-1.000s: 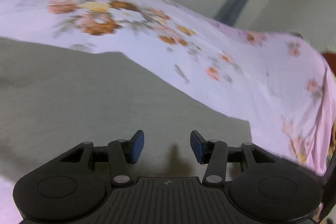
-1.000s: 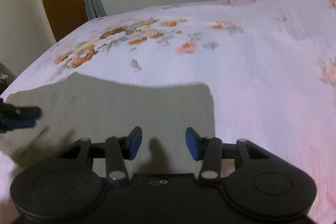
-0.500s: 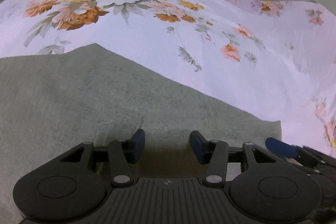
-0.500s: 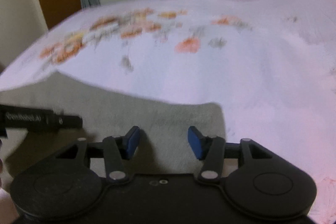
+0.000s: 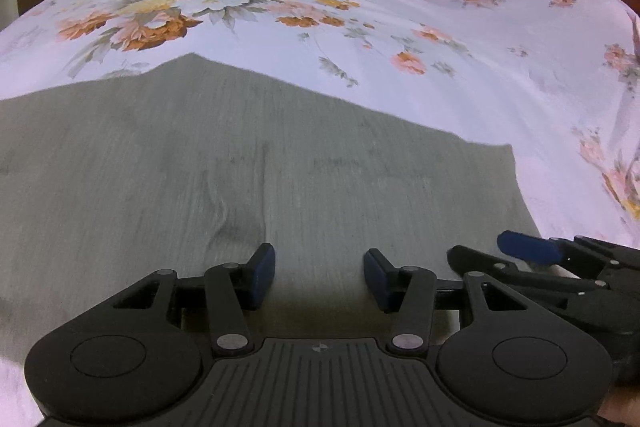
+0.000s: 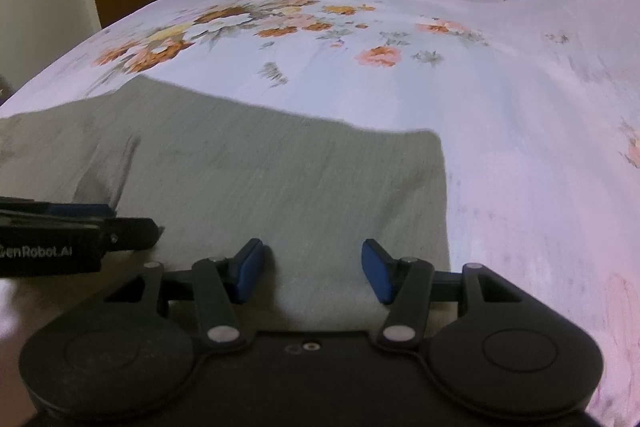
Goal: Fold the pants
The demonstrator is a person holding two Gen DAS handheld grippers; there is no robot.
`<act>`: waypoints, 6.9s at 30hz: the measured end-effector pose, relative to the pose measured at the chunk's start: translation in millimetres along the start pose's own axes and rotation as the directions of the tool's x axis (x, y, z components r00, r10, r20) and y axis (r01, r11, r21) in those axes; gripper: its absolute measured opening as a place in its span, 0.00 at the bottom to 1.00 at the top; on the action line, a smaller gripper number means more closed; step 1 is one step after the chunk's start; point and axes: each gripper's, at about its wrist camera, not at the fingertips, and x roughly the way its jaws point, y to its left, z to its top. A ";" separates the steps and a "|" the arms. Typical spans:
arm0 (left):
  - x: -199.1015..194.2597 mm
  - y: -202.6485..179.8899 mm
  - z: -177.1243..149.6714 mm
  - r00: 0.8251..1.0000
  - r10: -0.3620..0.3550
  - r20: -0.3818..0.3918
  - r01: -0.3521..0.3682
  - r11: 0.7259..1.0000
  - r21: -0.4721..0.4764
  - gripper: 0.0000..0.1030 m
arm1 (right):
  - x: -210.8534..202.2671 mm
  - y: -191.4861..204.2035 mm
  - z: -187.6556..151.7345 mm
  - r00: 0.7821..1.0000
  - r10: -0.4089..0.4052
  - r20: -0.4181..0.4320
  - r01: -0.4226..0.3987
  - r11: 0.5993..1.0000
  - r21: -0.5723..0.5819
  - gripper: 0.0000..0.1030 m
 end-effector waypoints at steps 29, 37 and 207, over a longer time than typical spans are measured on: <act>-45.8 76.4 -15.6 0.969 0.247 0.012 -0.246 0.969 -0.009 0.49 | -13.1 86.3 14.9 0.992 0.129 0.004 -0.129 0.991 -0.033 0.53; -47.2 90.8 -16.3 0.979 0.204 0.013 -0.204 0.979 -0.019 0.49 | -0.8 104.8 20.3 0.995 0.095 -0.033 -0.096 0.994 -0.053 0.58; -44.3 15.1 -11.3 0.998 -0.038 0.049 0.037 0.999 0.012 0.74 | -75.5 -74.2 -10.9 0.989 0.012 0.149 -0.067 0.927 0.370 0.67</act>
